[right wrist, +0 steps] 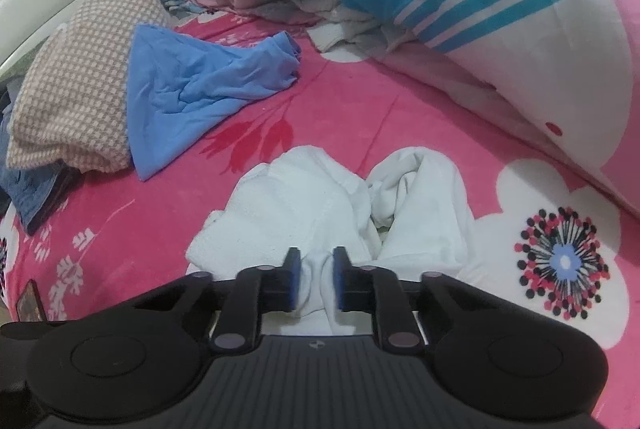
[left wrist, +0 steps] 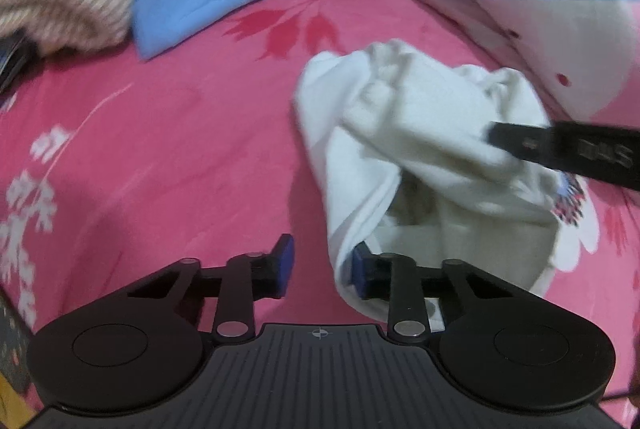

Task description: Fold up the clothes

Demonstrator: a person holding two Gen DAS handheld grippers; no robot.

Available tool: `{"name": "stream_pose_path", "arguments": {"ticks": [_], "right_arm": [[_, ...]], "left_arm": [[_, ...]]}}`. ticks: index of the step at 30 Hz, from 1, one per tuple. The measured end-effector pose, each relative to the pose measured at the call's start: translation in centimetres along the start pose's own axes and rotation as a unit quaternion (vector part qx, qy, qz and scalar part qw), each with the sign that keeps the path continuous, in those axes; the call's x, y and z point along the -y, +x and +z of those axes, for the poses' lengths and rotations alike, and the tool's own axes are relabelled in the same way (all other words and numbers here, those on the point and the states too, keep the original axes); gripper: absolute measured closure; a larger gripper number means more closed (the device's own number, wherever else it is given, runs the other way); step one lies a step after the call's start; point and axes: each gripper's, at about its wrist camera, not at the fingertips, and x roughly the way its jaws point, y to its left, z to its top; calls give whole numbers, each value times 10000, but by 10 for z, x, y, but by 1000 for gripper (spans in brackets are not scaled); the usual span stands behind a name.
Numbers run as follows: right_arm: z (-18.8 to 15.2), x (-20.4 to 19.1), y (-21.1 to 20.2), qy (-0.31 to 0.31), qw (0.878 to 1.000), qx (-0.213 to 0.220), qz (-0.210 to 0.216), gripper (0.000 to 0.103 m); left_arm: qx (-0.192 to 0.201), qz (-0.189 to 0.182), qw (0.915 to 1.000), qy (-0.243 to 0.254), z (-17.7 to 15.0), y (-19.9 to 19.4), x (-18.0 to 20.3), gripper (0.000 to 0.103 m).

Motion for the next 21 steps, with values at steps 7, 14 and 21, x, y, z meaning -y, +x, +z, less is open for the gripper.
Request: {"name": "stream_pose_path", "arguments": {"ticks": [7, 14, 21], "right_arm": [[-12, -4, -17, -95, 9994, -182, -269, 93], [-28, -8, -29, 196, 9947, -765, -652, 95], [-45, -25, -40, 389, 9867, -1155, -1075, 95]], "left_arm": [[-222, -1, 9993, -309, -1, 11, -17, 84], [-551, -169, 9981, -196, 11, 25, -36, 84], [-765, -319, 9966, 12, 16, 30, -53, 83]]}}
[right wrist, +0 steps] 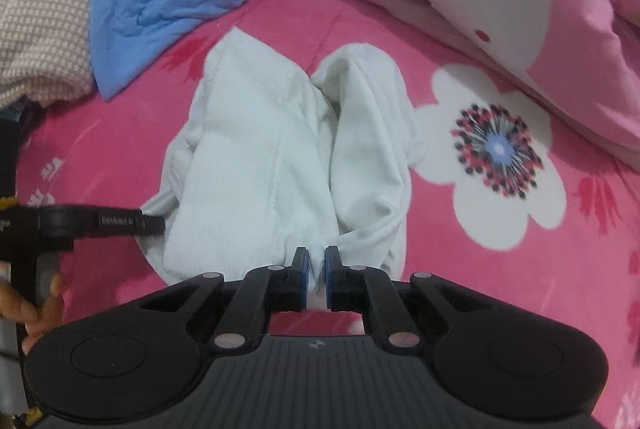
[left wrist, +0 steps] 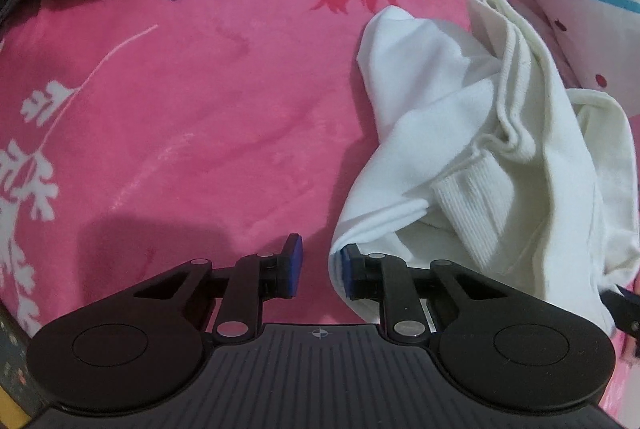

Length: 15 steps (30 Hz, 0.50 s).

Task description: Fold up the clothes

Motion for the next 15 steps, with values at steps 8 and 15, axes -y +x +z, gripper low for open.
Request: {"name": "stream_pose_path", "arguments": {"ticks": [8, 15], "right_arm": [[-17, 12, 1, 317, 9981, -425, -310, 95], [18, 11, -13, 220, 9979, 88, 601, 77]], "left_arm": [[-96, -26, 9997, 206, 6, 1, -2, 81], [-74, 205, 9992, 342, 11, 0, -3, 61]]}}
